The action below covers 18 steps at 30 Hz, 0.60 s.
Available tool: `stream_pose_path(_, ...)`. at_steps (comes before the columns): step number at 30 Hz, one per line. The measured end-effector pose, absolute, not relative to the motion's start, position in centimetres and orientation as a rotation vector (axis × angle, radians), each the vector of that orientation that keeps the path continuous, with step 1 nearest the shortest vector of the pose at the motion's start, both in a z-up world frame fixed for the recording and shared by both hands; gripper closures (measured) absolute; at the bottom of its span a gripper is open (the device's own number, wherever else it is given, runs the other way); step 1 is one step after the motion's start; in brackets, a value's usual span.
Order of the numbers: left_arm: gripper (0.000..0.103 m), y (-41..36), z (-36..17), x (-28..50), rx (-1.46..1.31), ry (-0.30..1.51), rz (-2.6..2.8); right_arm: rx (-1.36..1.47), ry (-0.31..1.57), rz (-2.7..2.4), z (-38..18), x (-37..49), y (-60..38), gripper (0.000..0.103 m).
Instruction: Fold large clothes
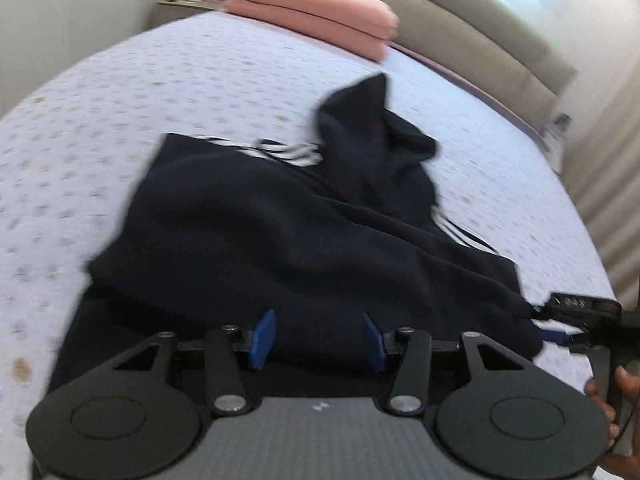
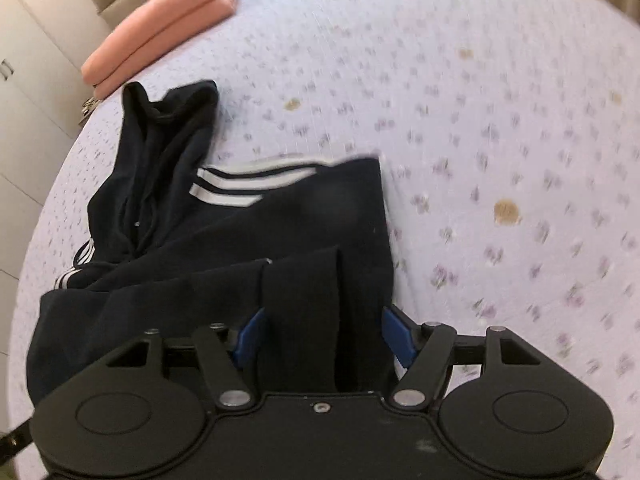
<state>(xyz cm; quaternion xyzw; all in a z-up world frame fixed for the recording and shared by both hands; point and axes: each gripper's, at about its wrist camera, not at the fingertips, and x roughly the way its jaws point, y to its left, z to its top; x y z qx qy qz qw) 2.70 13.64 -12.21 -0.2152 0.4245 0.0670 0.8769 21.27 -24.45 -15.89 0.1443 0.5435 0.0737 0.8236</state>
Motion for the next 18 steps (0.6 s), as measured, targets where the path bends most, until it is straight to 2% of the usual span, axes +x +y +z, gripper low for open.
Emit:
stream_pose_path(2, 0.052, 14.2, -12.2, 2.2, -0.468, 0.881, 0.167, 0.214, 1.157, 0.150, -15.8, 21.2, -23.2, 0.075)
stream_pose_path(6, 0.052, 14.6, -12.7, 2.3, -0.498, 0.865, 0.201, 0.072, 1.082, 0.161, -14.2, 19.7, -21.3, 0.083)
stream_pose_path(11, 0.052, 14.4, -13.1, 3.8, -0.489, 0.865, 0.202, -0.003, 1.051, 0.163, -13.6, 18.9, -20.8, 0.085)
stream_pose_path(12, 0.052, 14.3, -13.1, 3.9, -0.487, 0.864, 0.196, -0.017, 1.060, 0.153, -13.8, 19.0, -20.8, 0.082)
stream_pose_path(14, 0.052, 14.3, -13.1, 3.9, -0.487, 0.864, 0.186, -0.020, 1.099, 0.131, -14.3, 19.1, -21.2, 0.062)
stream_pose_path(15, 0.052, 14.4, -13.1, 3.9, -0.484, 0.866, 0.178, -0.006, 1.115, 0.125, -14.3, 19.1, -21.7, 0.056)
stream_pose_path(17, 0.052, 14.3, -13.2, 4.1, -0.476, 0.871, 0.166, 0.072, 1.107, 0.139, -14.0, 18.8, -23.0, 0.054)
stream_pose_path(18, 0.052, 13.9, -13.3, 4.1, -0.476, 0.873, 0.165, 0.107, 1.098, 0.151, -13.7, 18.5, -23.6, 0.043)
